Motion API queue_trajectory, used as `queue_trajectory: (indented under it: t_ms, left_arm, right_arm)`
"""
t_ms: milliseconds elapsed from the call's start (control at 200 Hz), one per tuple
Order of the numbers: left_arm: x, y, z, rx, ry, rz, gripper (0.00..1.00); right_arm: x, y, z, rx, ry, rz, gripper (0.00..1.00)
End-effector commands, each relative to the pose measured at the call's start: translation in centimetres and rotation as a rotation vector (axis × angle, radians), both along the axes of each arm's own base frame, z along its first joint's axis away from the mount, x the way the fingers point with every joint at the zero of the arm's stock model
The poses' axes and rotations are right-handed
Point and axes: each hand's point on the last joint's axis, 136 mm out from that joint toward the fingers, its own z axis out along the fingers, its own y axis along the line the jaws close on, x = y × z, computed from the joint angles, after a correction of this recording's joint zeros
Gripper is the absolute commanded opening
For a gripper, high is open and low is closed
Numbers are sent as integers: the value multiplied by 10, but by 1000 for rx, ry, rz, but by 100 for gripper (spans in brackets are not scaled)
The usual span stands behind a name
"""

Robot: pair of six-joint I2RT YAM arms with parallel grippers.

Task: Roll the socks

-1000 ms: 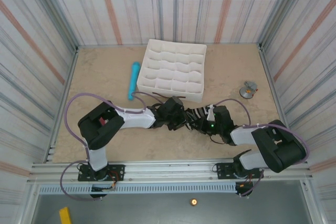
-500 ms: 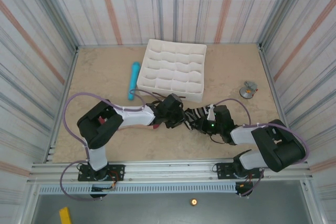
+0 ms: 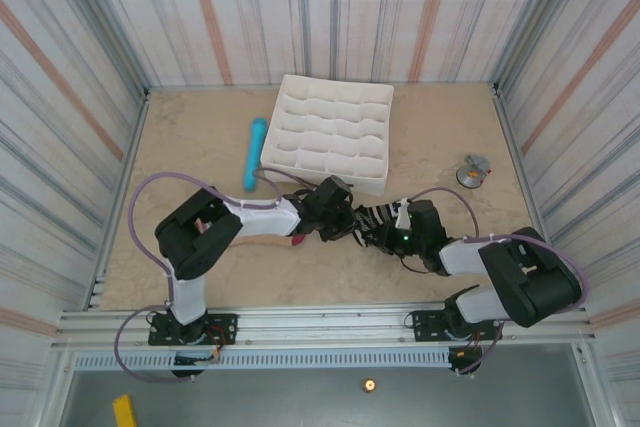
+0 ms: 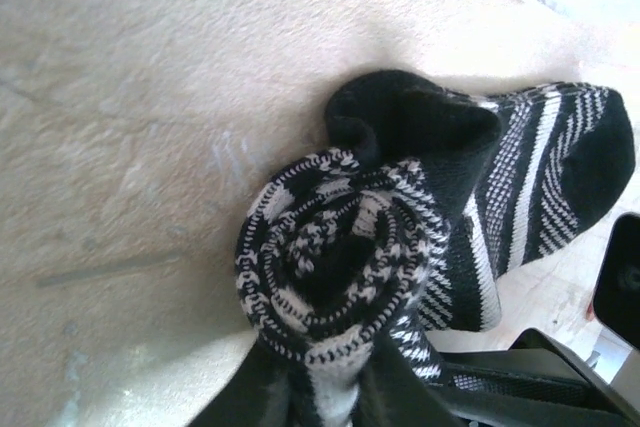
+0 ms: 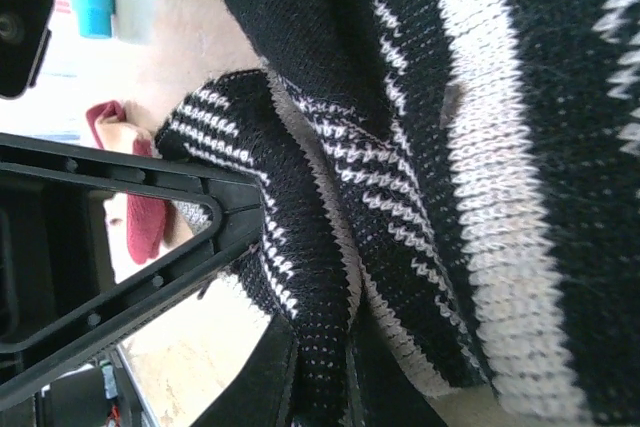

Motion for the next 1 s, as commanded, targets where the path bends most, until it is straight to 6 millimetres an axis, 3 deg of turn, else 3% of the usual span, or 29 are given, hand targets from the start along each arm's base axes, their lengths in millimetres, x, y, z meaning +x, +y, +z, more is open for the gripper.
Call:
queue_trajectory:
  t_ms: [0, 100, 245, 411, 556, 797, 962, 992]
  left_arm:
    - [2, 28, -33, 151, 43, 44, 1]
    - [-2, 32, -28, 173, 54, 38, 0]
    - [-8, 41, -20, 185, 69, 36, 0]
    - [-19, 49, -16, 192, 104, 38, 0]
    - [-25, 57, -11, 186, 121, 59, 0]
    - [-31, 58, -3, 148, 160, 52, 0]
    - [-32, 60, -2, 127, 187, 55, 0]
    - [-32, 60, -2, 121, 189, 58, 0]
  right_arm:
    - [-38, -22, -43, -135, 181, 18, 15]
    - [-36, -22, -34, -142, 138, 30, 34]
    - [-32, -17, -5, -175, 17, 85, 49]
    - [-30, -17, 36, -258, -192, 121, 61]
    - [-38, -16, 57, -395, -366, 184, 71]
    - [-42, 5, 67, -594, -526, 301, 74]
    - [-43, 26, 81, -771, -734, 357, 73]
    - [-44, 30, 75, -810, -754, 380, 72]
